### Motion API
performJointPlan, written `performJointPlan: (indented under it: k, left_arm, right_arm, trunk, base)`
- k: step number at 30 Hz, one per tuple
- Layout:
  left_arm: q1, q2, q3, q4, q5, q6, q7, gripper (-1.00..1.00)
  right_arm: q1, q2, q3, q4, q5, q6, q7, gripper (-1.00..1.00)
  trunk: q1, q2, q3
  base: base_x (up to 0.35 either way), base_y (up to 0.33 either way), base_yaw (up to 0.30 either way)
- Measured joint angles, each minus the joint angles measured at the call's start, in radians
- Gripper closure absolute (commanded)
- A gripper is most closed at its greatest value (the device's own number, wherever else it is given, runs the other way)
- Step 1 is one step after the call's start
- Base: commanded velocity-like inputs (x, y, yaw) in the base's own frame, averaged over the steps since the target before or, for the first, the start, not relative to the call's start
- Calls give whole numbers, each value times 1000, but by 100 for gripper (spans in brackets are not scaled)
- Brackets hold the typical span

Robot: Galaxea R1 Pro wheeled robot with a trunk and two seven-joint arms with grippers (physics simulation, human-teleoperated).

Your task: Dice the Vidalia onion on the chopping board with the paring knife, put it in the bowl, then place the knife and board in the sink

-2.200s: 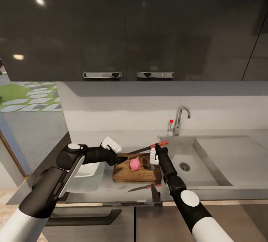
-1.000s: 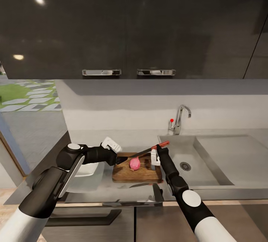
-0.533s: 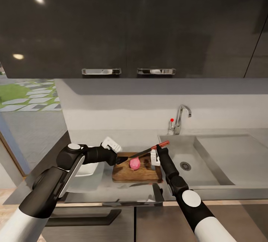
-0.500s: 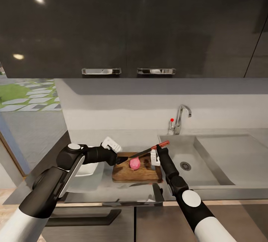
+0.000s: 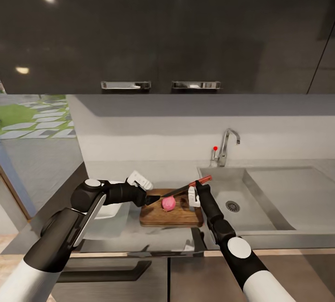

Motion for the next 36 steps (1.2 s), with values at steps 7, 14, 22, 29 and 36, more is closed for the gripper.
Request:
performJointPlan:
  k: [7,14,22,29,36]
  left_arm:
    - [0,0,0,0,0,0,0,-100]
    - [0,0,0,0,0,0,0,-100]
    - [0,0,0,0,0,0,0,-100]
    - [0,0,0,0,0,0,0,-100]
    - [0,0,0,0,0,0,0,-100]
  right_arm:
    - [0,0,0,0,0,0,1,100]
    - [-1,0,-1,-2,-1,1,42,100]
    - [-1,0,-1,-3,-1,1,42,100]
    - [-1,0,-1,-2,-2,1,42,100]
    - [-1,0,-1,-5,-2,1,42,100]
  trunk:
    - [27,-49,-22]
    - [42,-78,-34]
    - [42,-78,-34]
    - [42,-78,-34]
    - [46,-84,-38]
  base:
    - [0,0,0]
    - [0,0,0]
    - [0,0,0]
    - [0,0,0]
    - [0,0,0]
